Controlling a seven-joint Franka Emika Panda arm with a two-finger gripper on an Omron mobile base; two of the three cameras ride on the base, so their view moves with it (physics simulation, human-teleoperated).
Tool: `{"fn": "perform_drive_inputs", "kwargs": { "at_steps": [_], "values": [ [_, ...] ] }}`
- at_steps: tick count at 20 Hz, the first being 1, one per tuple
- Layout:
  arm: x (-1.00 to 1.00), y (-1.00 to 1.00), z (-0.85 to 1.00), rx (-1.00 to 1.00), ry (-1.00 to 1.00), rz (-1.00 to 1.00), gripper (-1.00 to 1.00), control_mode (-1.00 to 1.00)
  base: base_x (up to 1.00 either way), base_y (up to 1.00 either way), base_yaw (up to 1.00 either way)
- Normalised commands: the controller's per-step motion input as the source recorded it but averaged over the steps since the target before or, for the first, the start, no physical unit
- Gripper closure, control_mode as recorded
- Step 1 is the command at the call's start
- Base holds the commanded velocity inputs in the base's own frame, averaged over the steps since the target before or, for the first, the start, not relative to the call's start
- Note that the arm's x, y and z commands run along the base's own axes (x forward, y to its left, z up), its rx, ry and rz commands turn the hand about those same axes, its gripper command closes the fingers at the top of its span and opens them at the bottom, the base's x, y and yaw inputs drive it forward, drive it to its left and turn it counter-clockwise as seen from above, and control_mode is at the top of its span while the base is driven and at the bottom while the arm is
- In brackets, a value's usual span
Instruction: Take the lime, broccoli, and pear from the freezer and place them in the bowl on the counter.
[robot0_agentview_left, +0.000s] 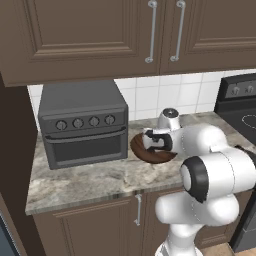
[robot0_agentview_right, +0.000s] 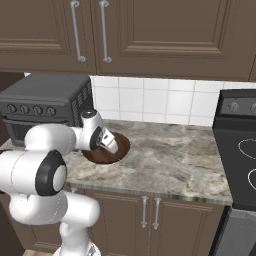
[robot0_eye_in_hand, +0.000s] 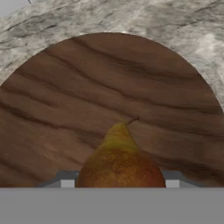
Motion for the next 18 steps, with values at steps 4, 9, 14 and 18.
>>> {"fn": "perform_drive_inputs", "kwargs": {
  "at_steps": [4,9,14,18],
  "values": [
    [0.56,-0.22,-0.43,0.00,0.00,0.00,1.00,-1.00,0.00,0.00,0.00],
    [0.40,-0.09,-0.05,0.00,0.00,0.00,-1.00,-1.00,0.00,0.00,0.00],
    [0.00,0.00,0.04,0.00,0.00,0.00,-1.00,-1.00,0.00,0.00,0.00],
    [-0.32,0.00,0.72,0.00,0.00,-0.01,-1.00,-1.00,0.00,0.00,0.00]
  ]
}}
